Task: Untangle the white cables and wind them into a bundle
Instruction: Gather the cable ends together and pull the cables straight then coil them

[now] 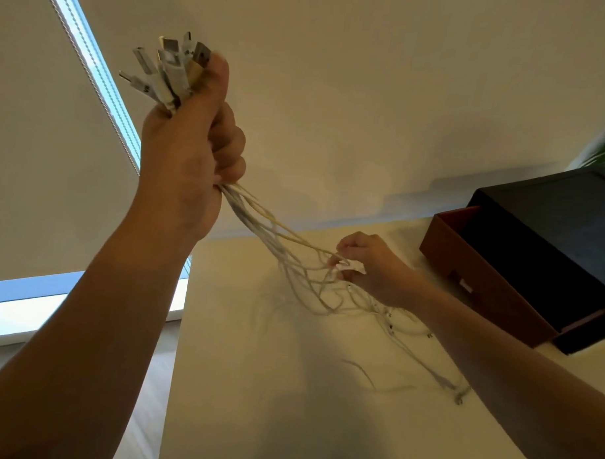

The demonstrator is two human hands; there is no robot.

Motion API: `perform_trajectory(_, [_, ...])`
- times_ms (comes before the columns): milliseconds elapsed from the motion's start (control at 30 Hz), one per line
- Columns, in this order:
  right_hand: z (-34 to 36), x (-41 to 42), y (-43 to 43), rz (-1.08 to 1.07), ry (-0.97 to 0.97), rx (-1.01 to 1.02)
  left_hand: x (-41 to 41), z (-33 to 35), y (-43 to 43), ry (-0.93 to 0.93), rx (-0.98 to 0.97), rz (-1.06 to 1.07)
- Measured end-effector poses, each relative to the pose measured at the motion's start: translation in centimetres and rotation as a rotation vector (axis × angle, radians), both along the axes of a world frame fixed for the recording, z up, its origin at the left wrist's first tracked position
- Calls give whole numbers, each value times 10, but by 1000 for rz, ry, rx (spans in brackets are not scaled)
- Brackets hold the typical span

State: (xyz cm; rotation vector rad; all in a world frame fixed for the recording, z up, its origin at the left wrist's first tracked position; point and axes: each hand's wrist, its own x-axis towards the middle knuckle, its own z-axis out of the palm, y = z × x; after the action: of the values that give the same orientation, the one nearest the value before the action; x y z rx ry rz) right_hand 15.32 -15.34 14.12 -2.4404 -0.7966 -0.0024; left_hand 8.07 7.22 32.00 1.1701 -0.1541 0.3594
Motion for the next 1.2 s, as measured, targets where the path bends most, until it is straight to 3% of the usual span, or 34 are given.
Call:
perform_trajectory(167, [-24,-19,10,-160,317,212,-2,0,2,15,-19,24])
perform_trajectory(300, [-53,-41,30,-88,397,73,-3,-1,1,23,-30,39])
perform_trajectory(467, [-75,-51,51,-102,249,8,-4,-1,2,23,-34,58])
perform_trajectory(633, [-84,-57,51,-212,16,177,-3,-1,7,26,-51,80])
perform_trajectory(733, [-84,-62,50,-338,-15,279,-2,-1,6,26,-74,103])
perform_trajectory(867, [-88,-68,55,-399,377,157,-1,0,1,11,-94,109])
perform_trajectory(967, [-89,-69,62,-342,698,426,-1,0,-1,11,-96,107])
perform_trajectory(1067, [-81,-65,58,-281,694,569,1,0,3,11,-59,119])
perform_trajectory(1133, [-77,-62,44,-260,648,467,1,1,10,8,-38,139])
perform_trajectory(1200, [-82,-57,22,-239,586,234,1,3,16,-3,-22,146])
